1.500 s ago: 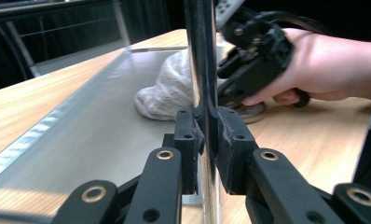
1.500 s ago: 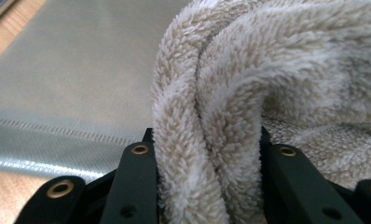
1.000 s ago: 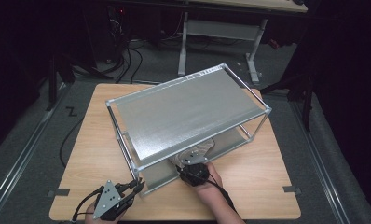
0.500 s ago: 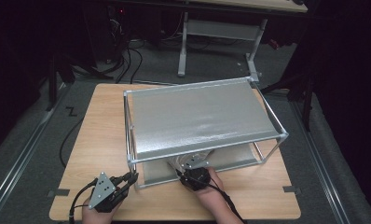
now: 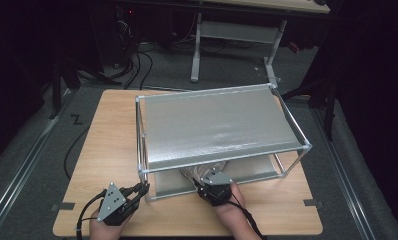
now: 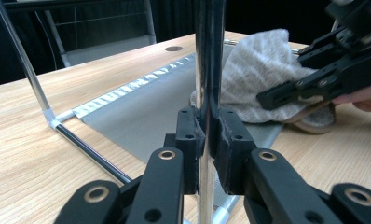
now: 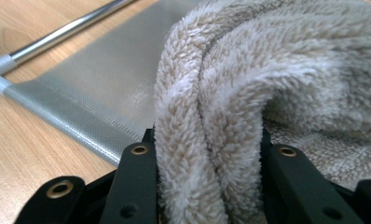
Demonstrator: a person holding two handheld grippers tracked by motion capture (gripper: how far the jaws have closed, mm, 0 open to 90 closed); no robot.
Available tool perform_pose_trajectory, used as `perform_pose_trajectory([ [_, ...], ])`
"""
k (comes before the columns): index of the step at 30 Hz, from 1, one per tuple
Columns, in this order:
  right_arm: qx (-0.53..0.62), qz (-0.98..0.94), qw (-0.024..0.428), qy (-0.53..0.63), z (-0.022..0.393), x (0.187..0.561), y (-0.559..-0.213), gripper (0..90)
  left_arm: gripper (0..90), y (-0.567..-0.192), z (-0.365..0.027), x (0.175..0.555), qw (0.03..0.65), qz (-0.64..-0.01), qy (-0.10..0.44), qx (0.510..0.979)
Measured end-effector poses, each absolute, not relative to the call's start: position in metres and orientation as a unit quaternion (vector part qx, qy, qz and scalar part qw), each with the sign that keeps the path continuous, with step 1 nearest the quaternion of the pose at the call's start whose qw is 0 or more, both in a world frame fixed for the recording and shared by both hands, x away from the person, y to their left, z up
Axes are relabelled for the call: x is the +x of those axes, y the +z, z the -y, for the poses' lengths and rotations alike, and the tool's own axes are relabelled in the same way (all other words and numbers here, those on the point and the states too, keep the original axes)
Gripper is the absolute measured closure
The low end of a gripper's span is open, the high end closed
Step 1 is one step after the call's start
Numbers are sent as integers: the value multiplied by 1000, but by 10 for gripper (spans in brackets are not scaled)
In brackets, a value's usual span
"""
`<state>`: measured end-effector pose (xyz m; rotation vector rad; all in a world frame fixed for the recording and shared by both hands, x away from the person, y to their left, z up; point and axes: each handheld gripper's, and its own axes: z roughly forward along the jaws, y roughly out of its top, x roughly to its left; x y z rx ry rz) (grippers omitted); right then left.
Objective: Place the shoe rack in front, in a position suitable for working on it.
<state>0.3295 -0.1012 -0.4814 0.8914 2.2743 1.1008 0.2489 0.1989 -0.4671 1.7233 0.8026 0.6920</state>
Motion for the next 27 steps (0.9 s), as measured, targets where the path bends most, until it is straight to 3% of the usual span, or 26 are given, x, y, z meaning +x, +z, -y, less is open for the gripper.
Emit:
perform_pose_trajectory([
  [7,338,-811,249,407,127,323,-471,653,762,-466,-197,254,534,-330,295,720],
  [12,381,-778,282,412,166,319,-460,652,673,-469,-190,264,533,-335,287,722],
  [18,450,-738,313,394,214,326,-458,650,640,-468,-185,270,540,-332,282,720],
  [27,502,-741,295,335,246,336,-475,639,636,-469,-181,273,541,-333,280,720],
])
